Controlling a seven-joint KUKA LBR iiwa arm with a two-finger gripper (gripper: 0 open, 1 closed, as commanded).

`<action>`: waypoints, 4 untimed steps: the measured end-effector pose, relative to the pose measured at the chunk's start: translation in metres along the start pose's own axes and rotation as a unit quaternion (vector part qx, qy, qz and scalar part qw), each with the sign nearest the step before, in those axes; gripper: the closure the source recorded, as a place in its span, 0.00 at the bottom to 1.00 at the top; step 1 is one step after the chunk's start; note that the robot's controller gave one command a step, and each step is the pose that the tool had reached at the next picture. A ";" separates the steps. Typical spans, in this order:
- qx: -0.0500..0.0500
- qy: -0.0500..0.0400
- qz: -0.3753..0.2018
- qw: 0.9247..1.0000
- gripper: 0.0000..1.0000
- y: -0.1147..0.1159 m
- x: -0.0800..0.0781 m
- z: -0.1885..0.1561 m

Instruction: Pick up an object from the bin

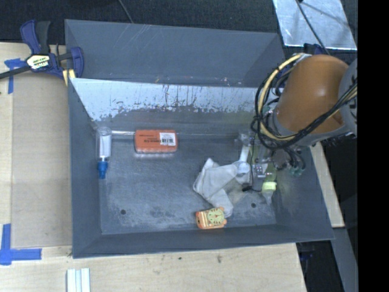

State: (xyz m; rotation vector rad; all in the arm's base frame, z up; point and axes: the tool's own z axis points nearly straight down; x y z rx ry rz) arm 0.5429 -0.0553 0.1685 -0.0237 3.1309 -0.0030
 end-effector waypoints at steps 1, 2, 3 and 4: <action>0.000 0.000 -0.014 1.000 0.00 0.025 -0.030 0.055; -0.002 0.003 -0.145 0.989 1.00 0.039 -0.024 0.097; -0.001 0.003 -0.145 0.989 1.00 0.039 -0.024 0.097; -0.001 0.002 -0.146 0.989 1.00 -0.011 -0.044 -0.054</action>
Offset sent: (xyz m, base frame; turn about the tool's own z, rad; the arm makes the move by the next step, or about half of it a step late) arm 0.0231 0.0396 -0.0985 -0.2917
